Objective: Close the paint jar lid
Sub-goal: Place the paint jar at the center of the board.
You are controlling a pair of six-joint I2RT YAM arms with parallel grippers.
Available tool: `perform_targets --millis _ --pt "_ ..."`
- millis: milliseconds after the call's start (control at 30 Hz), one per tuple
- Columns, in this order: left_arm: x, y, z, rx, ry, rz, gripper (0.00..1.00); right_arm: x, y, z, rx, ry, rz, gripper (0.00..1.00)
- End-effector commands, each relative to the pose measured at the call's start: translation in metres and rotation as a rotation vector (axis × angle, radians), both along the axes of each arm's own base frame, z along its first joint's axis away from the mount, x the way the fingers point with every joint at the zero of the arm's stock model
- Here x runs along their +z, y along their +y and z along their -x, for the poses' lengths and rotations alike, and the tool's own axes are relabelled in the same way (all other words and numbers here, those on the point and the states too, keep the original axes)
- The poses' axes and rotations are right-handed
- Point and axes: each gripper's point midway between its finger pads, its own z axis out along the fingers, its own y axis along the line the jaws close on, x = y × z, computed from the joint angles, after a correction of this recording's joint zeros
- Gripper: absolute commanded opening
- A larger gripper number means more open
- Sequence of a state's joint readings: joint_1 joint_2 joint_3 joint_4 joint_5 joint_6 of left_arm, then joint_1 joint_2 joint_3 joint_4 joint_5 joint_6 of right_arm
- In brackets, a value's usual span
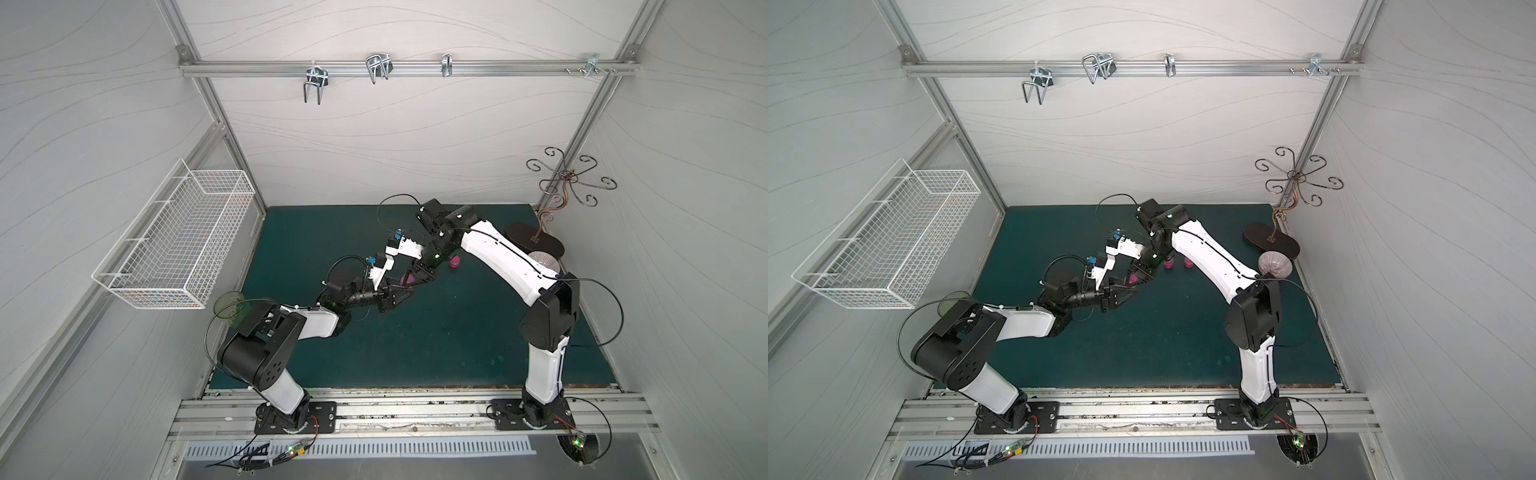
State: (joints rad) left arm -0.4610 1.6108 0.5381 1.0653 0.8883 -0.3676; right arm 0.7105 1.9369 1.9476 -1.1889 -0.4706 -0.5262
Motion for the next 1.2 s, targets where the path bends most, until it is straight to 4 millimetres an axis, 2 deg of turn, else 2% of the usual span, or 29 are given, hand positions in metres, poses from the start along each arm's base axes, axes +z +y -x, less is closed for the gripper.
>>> perform_targets --millis 0,133,233,367,467,600,700,833,867,933,1000,1100,1167 --pt "0.019 0.006 -0.002 0.059 -0.071 0.052 0.66 -0.023 0.003 -0.024 -0.107 -0.049 0.077 0.24" --pt "-0.008 0.021 0.002 0.154 0.01 0.001 0.73 -0.049 0.0 -0.048 -0.189 -0.108 0.149 0.27" --pt "-0.016 0.036 0.002 0.252 0.055 -0.03 0.82 -0.069 -0.001 -0.061 -0.238 -0.122 0.191 0.26" --pt "-0.028 0.054 0.012 0.342 0.129 -0.104 0.88 -0.095 -0.003 -0.081 -0.29 -0.173 0.239 0.26" --pt "-0.029 0.073 0.021 0.426 0.146 -0.15 0.89 -0.117 -0.003 -0.093 -0.326 -0.196 0.272 0.26" --pt "-0.022 0.106 0.03 0.582 0.122 -0.195 0.92 -0.141 -0.003 -0.109 -0.383 -0.218 0.3 0.27" --pt "-0.014 0.126 0.036 0.677 0.094 -0.166 0.96 -0.155 -0.001 -0.115 -0.404 -0.214 0.302 0.29" --pt "-0.01 0.139 0.039 0.739 0.07 -0.163 0.97 -0.172 -0.004 -0.118 -0.42 -0.206 0.337 0.33" --pt "-0.01 0.142 0.039 0.752 0.07 -0.161 0.97 -0.174 -0.004 -0.119 -0.426 -0.202 0.339 0.38" --pt "-0.01 0.143 0.038 0.763 0.071 -0.162 0.97 -0.171 0.0 -0.117 -0.43 -0.186 0.313 0.49" --pt "-0.012 0.146 0.036 0.782 0.079 -0.172 0.98 -0.155 0.004 -0.119 -0.46 -0.18 0.26 0.62" --pt "-0.007 0.15 0.032 0.81 0.065 -0.183 0.99 -0.099 0.008 -0.124 -0.536 -0.15 0.075 0.8" --pt "0.003 0.159 0.025 0.875 0.031 -0.184 0.99 -0.047 0.002 -0.118 -0.537 -0.174 -0.074 0.86"
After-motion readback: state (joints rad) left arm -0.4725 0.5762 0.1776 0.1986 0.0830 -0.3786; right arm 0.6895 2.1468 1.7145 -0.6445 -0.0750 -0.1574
